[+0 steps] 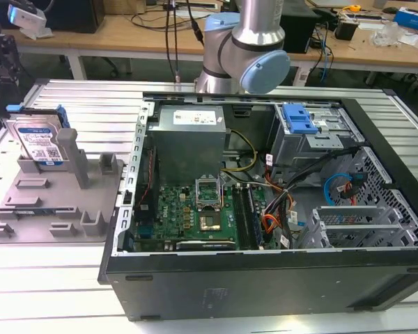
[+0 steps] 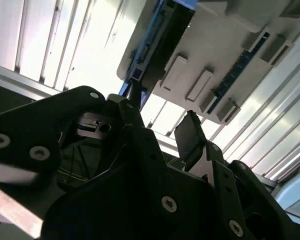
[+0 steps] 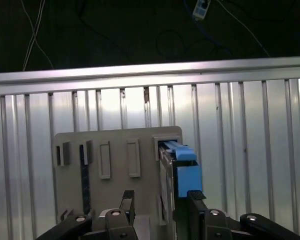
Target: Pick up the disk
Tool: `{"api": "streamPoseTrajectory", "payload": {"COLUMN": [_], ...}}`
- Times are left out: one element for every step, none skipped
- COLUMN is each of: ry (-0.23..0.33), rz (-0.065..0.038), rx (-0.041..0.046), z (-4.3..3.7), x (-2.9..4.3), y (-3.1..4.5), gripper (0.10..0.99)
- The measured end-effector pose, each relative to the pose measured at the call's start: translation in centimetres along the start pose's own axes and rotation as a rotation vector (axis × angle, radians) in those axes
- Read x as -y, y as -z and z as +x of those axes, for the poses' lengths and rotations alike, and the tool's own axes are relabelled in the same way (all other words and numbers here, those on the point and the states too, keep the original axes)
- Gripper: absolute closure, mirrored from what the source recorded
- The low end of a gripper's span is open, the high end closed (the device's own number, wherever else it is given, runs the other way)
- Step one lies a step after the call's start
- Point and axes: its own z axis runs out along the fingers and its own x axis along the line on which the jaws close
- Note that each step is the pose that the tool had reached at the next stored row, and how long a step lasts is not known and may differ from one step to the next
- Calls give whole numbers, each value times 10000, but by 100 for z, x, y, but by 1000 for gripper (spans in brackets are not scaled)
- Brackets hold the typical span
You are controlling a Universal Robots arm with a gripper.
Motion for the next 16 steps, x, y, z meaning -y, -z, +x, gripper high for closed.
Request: {"api": "streamPoseTrajectory", "payload": {"ry": [18,56,94,141,167,188,220,227,227,226,226,226,226,226,226,226], "rz": [0,-1,0,1,0,1,2,2,2,2,1,2,2,2,2,1], "rx": [0,-2,-2,-3,-5,-6,-7,-9,-9,-9,-10,-9,-9,-9,-9,-9], "z": [-78,-125,-129,-131,-132,-133,-135,-135,-135,-136,-136,-137,-137,-137,-138,-138], "x": [-22,-65,-92,-125,-146,-159,-165,-165,-166,-166,-166,-166,-166,-166,-166,-166], "y": [-2,-12,-23,-39,-49,-55,-58,-58,-58,-58,-57,-58,-58,-58,-58,-58], "gripper": [545,545,545,545,545,545,545,545,545,545,545,545,545,545,545,545]}}
